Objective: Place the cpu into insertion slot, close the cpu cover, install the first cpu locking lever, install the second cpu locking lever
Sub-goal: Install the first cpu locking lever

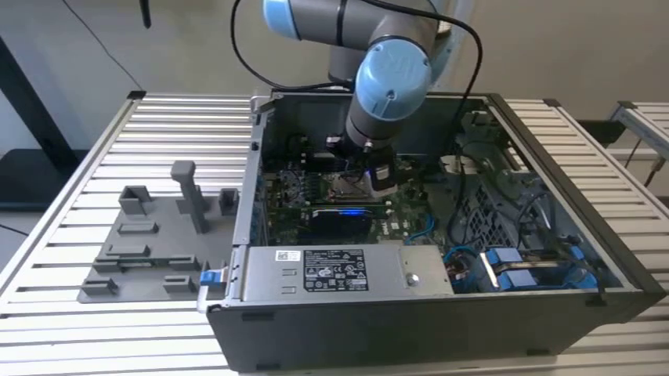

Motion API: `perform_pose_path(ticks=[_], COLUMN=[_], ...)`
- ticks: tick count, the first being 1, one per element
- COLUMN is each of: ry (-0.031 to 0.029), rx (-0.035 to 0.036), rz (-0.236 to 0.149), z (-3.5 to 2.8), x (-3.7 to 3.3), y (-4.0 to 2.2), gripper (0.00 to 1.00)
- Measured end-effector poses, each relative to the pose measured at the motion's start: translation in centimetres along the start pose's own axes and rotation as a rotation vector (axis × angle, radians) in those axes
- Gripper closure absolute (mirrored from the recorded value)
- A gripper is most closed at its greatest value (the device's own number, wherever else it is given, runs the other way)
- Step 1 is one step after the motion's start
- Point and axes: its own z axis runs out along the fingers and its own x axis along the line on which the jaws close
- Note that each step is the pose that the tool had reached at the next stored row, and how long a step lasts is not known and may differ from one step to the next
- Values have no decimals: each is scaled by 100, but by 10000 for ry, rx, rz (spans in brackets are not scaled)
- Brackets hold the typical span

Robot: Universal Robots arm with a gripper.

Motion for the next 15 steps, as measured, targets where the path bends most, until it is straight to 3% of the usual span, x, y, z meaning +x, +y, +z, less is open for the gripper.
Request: perform_pose_path(ticks=[6, 13, 15], ry=[2, 2, -1], rx=[-3, -2, -4], rz=[1, 2, 0], z=[-45, -59, -70], x=[137, 421, 474], y=[-12, -96, -128], gripper=[89, 89, 89])
